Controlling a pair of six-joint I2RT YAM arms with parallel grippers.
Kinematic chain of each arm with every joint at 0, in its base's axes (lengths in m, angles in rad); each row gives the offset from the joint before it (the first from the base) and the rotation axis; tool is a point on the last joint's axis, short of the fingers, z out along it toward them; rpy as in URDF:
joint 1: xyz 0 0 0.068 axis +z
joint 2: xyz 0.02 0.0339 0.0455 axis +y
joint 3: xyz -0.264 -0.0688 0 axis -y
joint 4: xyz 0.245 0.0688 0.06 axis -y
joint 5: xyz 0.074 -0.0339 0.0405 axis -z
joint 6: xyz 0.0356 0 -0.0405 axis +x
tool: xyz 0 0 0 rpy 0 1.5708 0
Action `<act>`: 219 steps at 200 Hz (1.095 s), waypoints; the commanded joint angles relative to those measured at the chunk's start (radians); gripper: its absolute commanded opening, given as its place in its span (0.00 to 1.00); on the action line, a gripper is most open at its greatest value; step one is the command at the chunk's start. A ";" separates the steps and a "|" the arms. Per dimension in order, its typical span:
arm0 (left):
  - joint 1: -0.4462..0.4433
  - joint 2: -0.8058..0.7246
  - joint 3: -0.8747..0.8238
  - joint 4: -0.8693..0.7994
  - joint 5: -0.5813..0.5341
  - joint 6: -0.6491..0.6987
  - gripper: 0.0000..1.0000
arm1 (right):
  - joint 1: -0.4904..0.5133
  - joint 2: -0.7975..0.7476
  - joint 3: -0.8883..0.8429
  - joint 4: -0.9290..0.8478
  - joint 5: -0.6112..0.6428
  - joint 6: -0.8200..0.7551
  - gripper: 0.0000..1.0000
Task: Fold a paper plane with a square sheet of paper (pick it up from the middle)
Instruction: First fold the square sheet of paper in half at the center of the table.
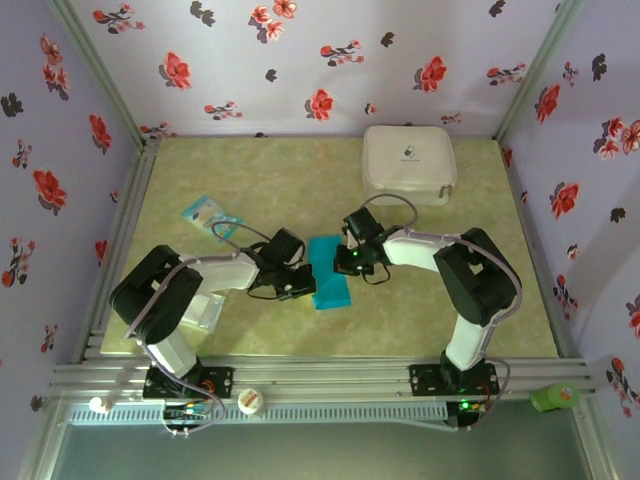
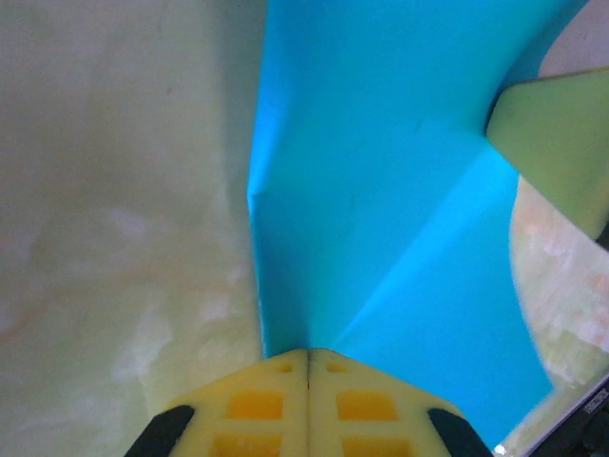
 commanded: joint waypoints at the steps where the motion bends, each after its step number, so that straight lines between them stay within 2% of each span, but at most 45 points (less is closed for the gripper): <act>1: -0.026 -0.045 0.067 -0.086 -0.023 0.025 0.00 | -0.005 0.034 -0.066 -0.154 0.131 0.007 0.00; 35: -0.057 -0.030 0.140 -0.126 0.000 0.018 0.00 | -0.004 0.034 -0.065 -0.155 0.126 0.009 0.00; 82: -0.061 0.021 0.102 -0.106 -0.022 0.012 0.00 | -0.005 0.038 -0.067 -0.145 0.115 0.008 0.00; 155: -0.070 0.003 -0.066 0.099 -0.057 -0.052 0.00 | -0.004 0.045 -0.063 -0.158 0.125 0.002 0.00; 190: -0.089 -0.034 -0.106 0.028 -0.127 -0.043 0.00 | -0.004 0.048 -0.063 -0.152 0.126 0.006 0.00; 219: -0.097 -0.080 -0.081 0.018 -0.126 -0.020 0.01 | -0.004 0.043 -0.059 -0.155 0.126 0.007 0.00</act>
